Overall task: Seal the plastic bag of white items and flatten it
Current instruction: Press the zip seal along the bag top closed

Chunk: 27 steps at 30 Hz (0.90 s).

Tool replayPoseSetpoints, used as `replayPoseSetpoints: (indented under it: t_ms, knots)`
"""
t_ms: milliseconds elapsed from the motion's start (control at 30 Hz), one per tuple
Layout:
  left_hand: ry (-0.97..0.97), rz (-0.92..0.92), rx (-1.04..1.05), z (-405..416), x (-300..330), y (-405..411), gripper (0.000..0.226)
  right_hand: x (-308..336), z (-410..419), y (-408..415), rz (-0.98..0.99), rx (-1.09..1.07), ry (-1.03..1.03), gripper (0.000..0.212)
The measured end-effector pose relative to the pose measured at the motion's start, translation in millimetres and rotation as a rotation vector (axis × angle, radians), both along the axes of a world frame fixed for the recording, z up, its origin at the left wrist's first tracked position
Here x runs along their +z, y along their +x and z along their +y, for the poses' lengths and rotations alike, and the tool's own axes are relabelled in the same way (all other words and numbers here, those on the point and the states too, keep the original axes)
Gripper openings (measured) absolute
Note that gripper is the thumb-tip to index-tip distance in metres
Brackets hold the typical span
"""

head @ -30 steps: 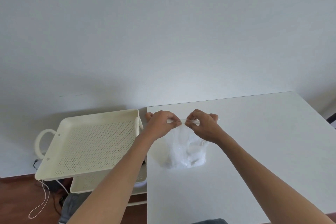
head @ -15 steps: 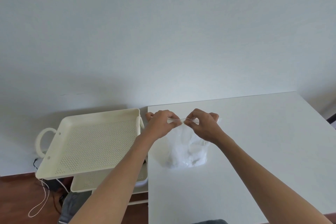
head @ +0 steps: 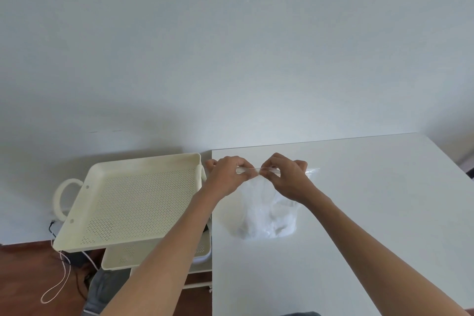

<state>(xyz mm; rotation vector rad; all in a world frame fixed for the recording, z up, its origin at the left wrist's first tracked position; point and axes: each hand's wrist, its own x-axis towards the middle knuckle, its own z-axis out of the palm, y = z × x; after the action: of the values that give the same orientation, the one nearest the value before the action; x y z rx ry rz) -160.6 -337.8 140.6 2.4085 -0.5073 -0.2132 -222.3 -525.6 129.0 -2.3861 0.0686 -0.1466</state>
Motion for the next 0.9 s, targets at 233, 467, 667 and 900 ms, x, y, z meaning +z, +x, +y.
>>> replayPoseSetpoints:
  t_ms: [233,467,667,900]
  knots:
    - [-0.042,0.015,0.069,11.7,-8.2,2.8,0.016,1.2,3.1,4.6,0.059,0.011,-0.035,0.009]
    - [-0.079,0.078,0.067,21.6,-3.9,4.1,0.017,3.0,4.0,8.2,0.088,0.039,-0.009,0.014]
    - [-0.267,0.292,0.128,33.4,-8.1,5.5,0.024,3.4,5.1,9.9,0.043,0.008,-0.004,0.010]
    - [-0.293,0.284,0.209,34.1,-3.1,6.0,0.019,6.3,-6.0,5.9,0.090,0.016,0.021,0.016]
